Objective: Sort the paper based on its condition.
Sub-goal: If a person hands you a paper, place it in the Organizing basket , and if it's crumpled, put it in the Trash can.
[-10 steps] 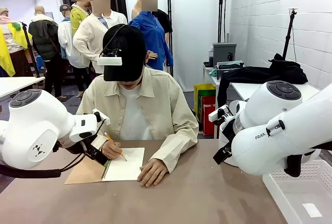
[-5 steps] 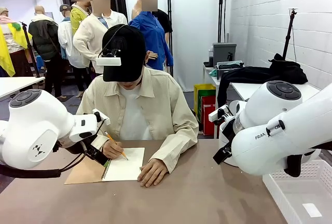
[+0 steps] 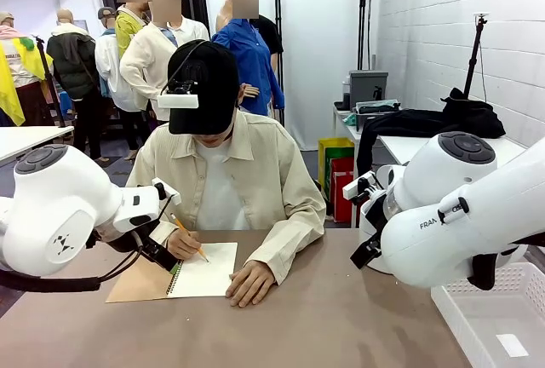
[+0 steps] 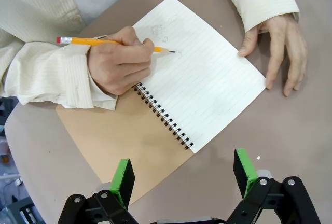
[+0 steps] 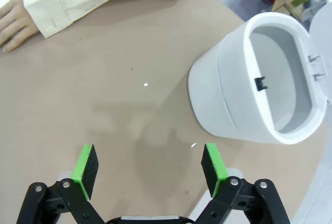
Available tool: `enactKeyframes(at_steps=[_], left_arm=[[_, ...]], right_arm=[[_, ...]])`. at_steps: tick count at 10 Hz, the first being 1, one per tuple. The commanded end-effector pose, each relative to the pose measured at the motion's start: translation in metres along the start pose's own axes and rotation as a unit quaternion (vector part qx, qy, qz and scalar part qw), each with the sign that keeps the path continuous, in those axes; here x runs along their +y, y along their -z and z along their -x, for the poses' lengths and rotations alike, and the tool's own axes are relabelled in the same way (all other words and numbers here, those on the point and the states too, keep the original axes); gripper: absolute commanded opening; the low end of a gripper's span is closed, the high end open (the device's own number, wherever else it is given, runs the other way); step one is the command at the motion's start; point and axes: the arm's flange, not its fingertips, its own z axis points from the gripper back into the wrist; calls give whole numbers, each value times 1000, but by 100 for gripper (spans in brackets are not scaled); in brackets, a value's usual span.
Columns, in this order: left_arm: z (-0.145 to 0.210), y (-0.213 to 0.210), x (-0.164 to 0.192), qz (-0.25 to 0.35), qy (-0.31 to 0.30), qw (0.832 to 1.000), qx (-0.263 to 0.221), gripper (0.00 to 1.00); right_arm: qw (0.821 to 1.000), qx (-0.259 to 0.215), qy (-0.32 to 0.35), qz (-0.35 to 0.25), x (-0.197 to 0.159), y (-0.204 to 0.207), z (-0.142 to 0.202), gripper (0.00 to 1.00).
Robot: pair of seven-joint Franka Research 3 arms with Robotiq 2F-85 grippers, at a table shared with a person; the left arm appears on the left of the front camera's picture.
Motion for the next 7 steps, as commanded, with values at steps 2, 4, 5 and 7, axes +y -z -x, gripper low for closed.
enactKeyframes(at_steps=[2, 4, 5, 7], left_arm=[[-3, -36, 10, 70, 7, 998, 1, 100], [-5, -58, 14, 114, 13, 993, 16, 100], [-7, -68, 22, 122, 13, 992, 14, 100], [-9, -82, 37, 120, 7, 993, 9, 100]], right_arm=[[999, -42, 4, 27, -10, -31, 1, 100], [997, -42, -40, 53, -10, -56, 1, 100], [996, -41, -56, 59, -9, -62, 5, 100], [995, -28, -75, 63, -7, -73, 9, 100]])
